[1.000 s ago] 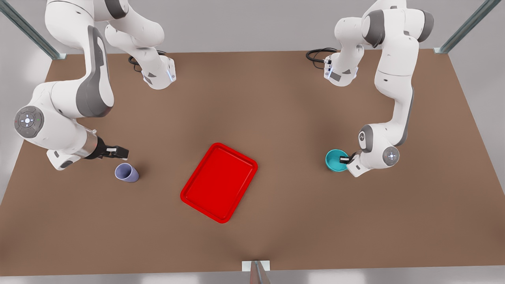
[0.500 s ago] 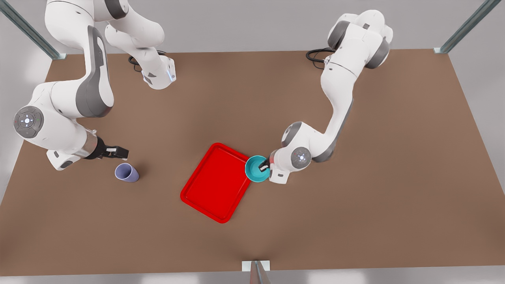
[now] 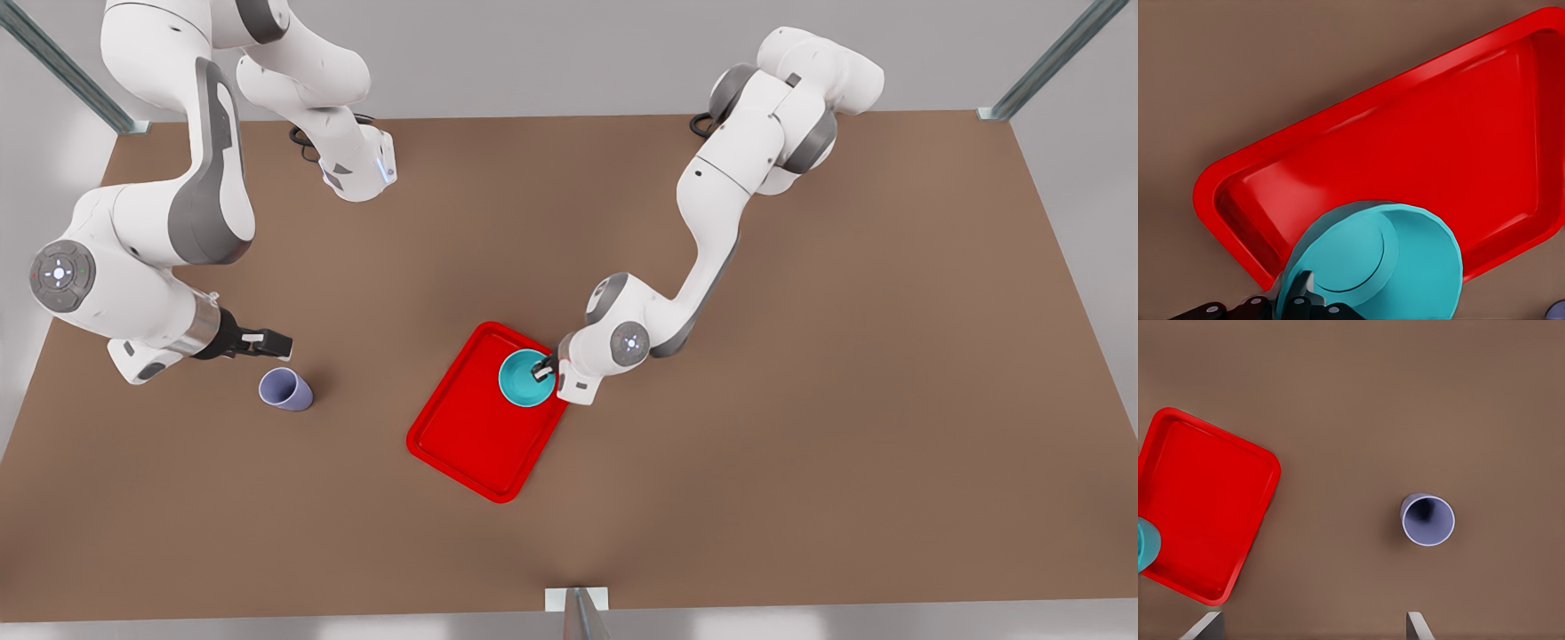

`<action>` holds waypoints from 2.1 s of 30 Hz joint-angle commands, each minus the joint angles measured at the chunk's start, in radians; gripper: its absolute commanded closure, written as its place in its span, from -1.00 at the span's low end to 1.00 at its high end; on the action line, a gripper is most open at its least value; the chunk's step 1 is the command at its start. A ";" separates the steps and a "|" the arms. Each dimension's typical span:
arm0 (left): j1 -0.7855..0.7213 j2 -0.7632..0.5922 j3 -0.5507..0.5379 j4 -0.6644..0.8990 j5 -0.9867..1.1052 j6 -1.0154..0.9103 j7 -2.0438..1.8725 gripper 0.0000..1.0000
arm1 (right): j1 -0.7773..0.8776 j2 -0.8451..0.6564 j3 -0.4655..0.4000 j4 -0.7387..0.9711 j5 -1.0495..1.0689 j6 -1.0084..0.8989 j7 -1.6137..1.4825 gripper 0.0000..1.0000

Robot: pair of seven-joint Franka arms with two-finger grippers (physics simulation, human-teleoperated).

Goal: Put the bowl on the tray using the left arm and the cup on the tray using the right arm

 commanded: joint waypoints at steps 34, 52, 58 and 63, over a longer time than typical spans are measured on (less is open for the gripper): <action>0.336 -0.631 0.267 -0.111 0.564 -0.860 1.204 -1.00 | -0.115 -0.018 -0.041 -0.437 -0.062 0.408 -0.147 -1.00; 0.336 -0.633 0.268 -0.109 0.547 -0.862 1.206 -1.00 | -0.209 0.170 -0.032 -0.489 -0.029 0.578 -0.268 -1.00; 0.336 -0.633 0.268 -0.109 0.547 -0.862 1.207 -1.00 | -0.190 0.209 -0.028 -0.491 -0.034 0.557 -0.272 -0.27; 0.336 -0.633 0.268 -0.109 0.546 -0.862 1.207 -1.00 | -0.192 0.218 -0.028 -0.483 -0.034 0.581 -0.270 0.55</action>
